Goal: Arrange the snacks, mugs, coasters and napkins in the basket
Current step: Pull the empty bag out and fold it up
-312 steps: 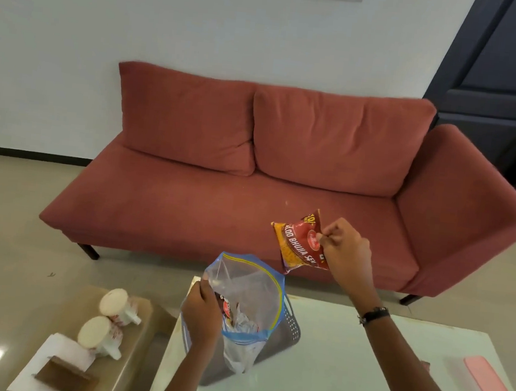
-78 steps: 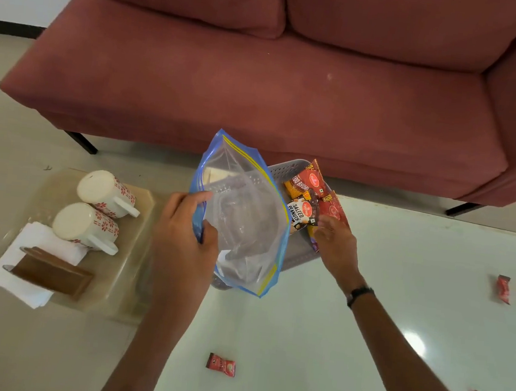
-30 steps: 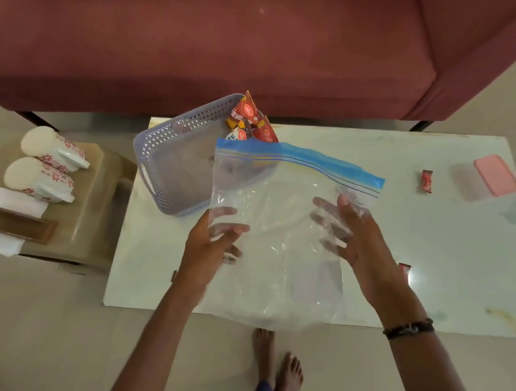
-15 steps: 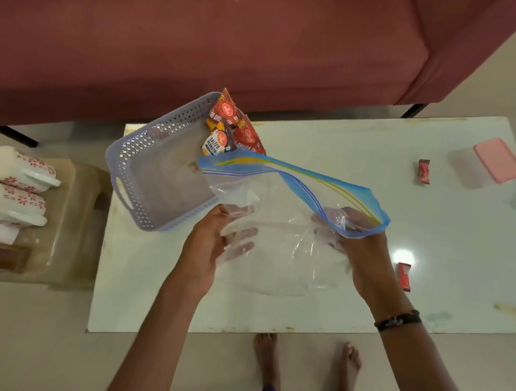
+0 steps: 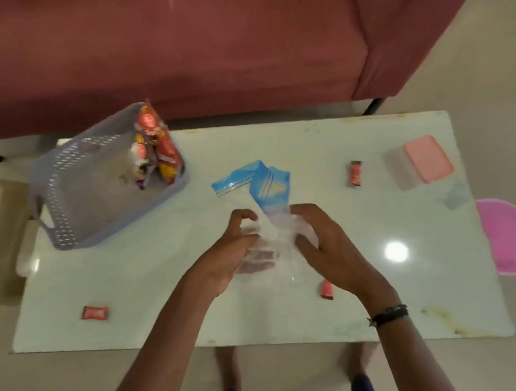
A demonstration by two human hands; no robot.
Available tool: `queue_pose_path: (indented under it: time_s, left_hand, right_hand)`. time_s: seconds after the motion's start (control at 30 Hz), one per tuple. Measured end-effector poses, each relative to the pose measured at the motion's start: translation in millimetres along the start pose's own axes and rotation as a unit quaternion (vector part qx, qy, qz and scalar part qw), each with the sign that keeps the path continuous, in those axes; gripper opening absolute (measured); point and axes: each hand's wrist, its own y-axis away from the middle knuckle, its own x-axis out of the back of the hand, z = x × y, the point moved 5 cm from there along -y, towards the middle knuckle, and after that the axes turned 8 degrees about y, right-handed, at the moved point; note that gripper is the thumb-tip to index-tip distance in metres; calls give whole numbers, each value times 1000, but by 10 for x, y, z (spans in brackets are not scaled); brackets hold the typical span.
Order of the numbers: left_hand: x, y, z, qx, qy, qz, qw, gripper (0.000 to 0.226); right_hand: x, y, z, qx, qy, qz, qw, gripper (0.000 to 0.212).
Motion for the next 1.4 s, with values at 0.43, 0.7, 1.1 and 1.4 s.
queue_pose_path:
  time_s: [0.43,0.7,1.1,1.4]
  left_hand:
    - [-3120,-947,-825,17,-64,-155,986,19]
    - [-4115,-1279,-1132,15,-175,-197,965,23]
    - [-4351,-2038,-1581,-22,-187,-200,962,22]
    - [-4240,-2442,-1847,-45,-197,-193,960,23]
  right_hand:
    - [2429,1138,1867,-49,110,186,975,28]
    - [3263,1839,3131,-286,118,419,854,23]
    - [2708,1387,5173,-452,164,303,823,34]
    - [2208,1083,6074,-513,208,54,831,68]
